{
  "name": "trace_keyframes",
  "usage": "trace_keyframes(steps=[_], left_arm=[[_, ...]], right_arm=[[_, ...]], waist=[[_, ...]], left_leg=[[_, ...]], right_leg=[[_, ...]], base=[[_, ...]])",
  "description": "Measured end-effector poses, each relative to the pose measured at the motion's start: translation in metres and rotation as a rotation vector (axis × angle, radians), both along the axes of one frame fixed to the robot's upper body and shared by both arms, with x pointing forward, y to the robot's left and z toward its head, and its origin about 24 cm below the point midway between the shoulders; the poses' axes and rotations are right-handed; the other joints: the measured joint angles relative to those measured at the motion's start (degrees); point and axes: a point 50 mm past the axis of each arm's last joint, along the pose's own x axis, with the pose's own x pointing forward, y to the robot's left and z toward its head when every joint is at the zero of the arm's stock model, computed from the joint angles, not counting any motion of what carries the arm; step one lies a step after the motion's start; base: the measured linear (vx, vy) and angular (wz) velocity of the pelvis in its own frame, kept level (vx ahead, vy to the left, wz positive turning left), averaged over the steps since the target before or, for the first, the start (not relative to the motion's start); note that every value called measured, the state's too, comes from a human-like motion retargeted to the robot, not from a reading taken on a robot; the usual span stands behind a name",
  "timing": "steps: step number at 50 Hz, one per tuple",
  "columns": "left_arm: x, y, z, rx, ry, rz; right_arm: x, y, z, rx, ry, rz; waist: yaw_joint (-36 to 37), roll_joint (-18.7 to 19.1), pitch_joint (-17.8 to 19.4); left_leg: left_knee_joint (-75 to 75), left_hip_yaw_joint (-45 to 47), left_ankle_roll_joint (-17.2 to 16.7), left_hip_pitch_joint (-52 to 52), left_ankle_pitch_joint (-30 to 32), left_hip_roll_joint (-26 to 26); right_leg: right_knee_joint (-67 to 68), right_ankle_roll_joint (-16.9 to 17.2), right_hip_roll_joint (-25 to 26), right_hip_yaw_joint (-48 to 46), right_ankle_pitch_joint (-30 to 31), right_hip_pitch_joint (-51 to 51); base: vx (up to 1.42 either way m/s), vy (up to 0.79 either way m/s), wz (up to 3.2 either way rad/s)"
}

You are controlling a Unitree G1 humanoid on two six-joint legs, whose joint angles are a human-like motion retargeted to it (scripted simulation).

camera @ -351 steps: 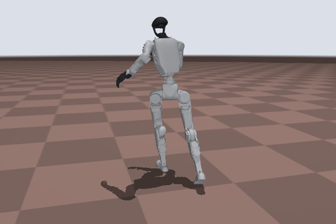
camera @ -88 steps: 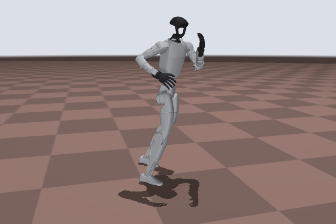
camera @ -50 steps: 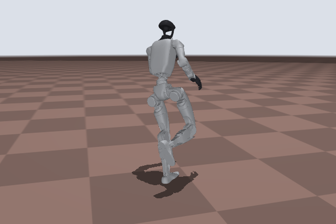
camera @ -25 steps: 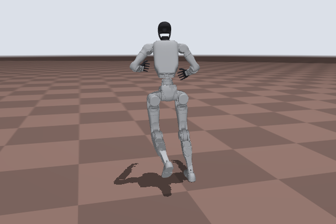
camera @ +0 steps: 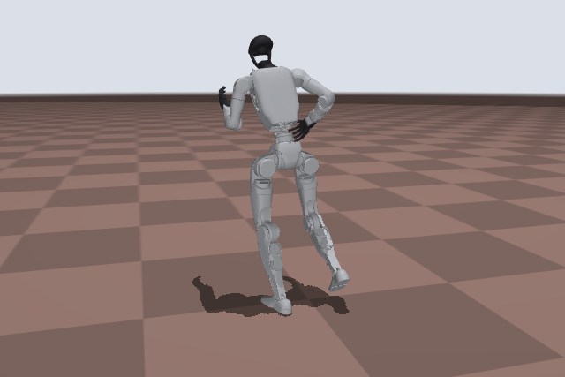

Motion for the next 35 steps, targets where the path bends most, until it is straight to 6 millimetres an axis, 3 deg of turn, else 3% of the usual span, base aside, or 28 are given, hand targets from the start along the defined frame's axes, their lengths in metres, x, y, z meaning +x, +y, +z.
trace_keyframes(steps=[3, 5, 8, 10, 13, 16, 18, 19, 20, 22, 25, 29, 33, 35], left_arm=[[-0.017, -0.041, 0.059, 0.022, -0.250, -0.260], [-0.032, -0.063, 0.085, 0.117, -0.367, -0.408], [-0.044, -0.083, 0.099, 0.227, -0.417, -0.570], [-0.043, -0.086, 0.097, 0.206, -0.372, -0.670], [-0.022, -0.066, 0.061, 0.110, -0.192, -0.639], [-0.003, -0.020, -0.021, 0.032, 0.115, -0.280], [-0.020, 0.014, -0.088, -0.046, 0.366, -0.061], [-0.034, 0.026, -0.114, -0.083, 0.472, -0.008], [-0.048, 0.034, -0.135, -0.115, 0.568, 0.023], [-0.078, 0.048, -0.162, -0.186, 0.710, 0.020], [-0.111, 0.068, -0.173, -0.172, 0.835, 0.040], [-0.124, 0.091, -0.167, -0.100, 0.883, 0.104], [-0.104, 0.088, -0.154, -0.011, 0.825, 0.055], [-0.082, 0.077, -0.146, 0.058, 0.767, 0.005]], right_arm=[[-0.016, -0.033, 0.011, -0.090, 0.071, 0.052], [-0.019, -0.050, 0.023, -0.235, 0.072, 0.074], [-0.023, -0.069, 0.026, -0.341, 0.115, 0.053], [-0.022, -0.074, 0.023, -0.309, 0.128, 0.021], [-0.006, -0.058, 0.013, -0.190, 0.081, -0.008], [0.037, -0.020, 0.020, -0.252, -0.078, 0.055], [0.062, 0.014, 0.042, -0.326, -0.258, 0.125], [0.073, 0.032, 0.058, -0.319, -0.352, 0.155], [0.083, 0.052, 0.075, -0.294, -0.445, 0.186], [0.093, 0.087, 0.106, -0.178, -0.584, 0.226], [0.095, 0.129, 0.152, -0.037, -0.770, 0.289], [0.080, 0.168, 0.206, 0.032, -0.986, 0.450], [0.057, 0.184, 0.240, 0.248, -1.029, 0.713], [0.054, 0.182, 0.243, 0.405, -0.957, 0.830]], waist=[[-13.8, 5.8, 0.3], [-20.7, 7.8, 1.2], [-25.1, 7.3, 2.7], [-24.1, 6.6, 4.8], [-20.0, 7.2, 7.6], [-16.0, 7.8, 6.7], [-11.6, 7.0, 3.3], [-8.3, 6.1, 2.3], [-4.4, 5.1, 1.8], [4.8, 1.8, 0.6], [18.5, -3.6, 0.1], [31.0, -6.2, 1.4], [37.4, -3.1, 5.0], [37.9, -3.2, 7.1]], left_leg=[[-6.6, -4.1, -2.7, 5.9, 8.4, 3.4], [-9.4, -6.4, -4.7, 9.8, 13.9, 4.7], [-9.4, -9.4, -6.1, 16.3, 18.2, 4.4], [-4.7, -9.4, -5.2, 19.7, 18.9, 4.7], [14.4, -9.2, -3.6, 17.1, 21.5, 6.3], [33.4, -10.2, -4.2, 8.1, 21.1, 4.4], [41.7, -7.5, -4.8, 0.8, 16.5, 3.0], [43.0, -5.6, -2.9, -2.2, 13.7, 2.4], [43.1, -3.7, 0.1, -4.9, 10.9, 1.8], [39.6, 1.3, 2.5, -9.0, 7.3, 0.8], [26.3, 6.3, 2.7, -13.4, 3.9, -2.2], [-0.5, 9.9, -1.0, -14.5, 5.2, -2.8], [-12.2, 8.2, -5.8, -12.6, 11.8, -2.0], [-3.2, 5.7, -3.1, -12.7, 8.6, -4.0]], right_leg=[[-14.0, 2.0, 2.2, -3.9, 0.5, -3.9], [-27.4, 3.8, 2.3, -5.7, 2.6, -4.6], [-44.4, 6.1, 1.1, -7.3, 6.0, -3.8], [-45.3, 4.6, 1.9, -8.0, 4.7, -2.4], [-32.3, -0.9, 5.1, -6.1, -6.2, -0.8], [-24.1, -2.3, 6.9, -3.0, -11.6, -0.3], [-19.7, -2.0, 6.6, 0.2, -12.7, -1.0], [-21.7, -1.8, 6.6, 2.2, -11.8, 0.5], [-25.8, -1.7, 6.8, 4.3, -10.2, 3.0], [-30.1, -0.8, 5.2, 8.4, -5.9, 6.7], [-36.1, 1.9, 1.2, 13.0, 2.9, 12.0], [-40.0, 4.7, -1.0, 15.2, 11.8, 19.7], [-40.0, 4.7, 0.2, 14.5, 15.9, 31.7], [-34.8, 5.1, -1.1, 13.1, 17.5, 34.8]], base=[[1.02, -0.29, 1.25], [1.05, -0.40, 0.90], [1.10, -0.49, 0.24], [1.12, -0.50, -0.80], [1.13, -0.41, -1.31], [1.12, -0.25, -1.28], [1.15, -0.17, -1.40], [1.10, -0.17, -1.57], [1.07, -0.15, -1.67], [1.12, -0.05, -1.62], [1.15, 0.10, -1.24], [1.17, 0.24, -0.71], [1.23, 0.30, -0.15], [1.20, 0.29, 0.54]])
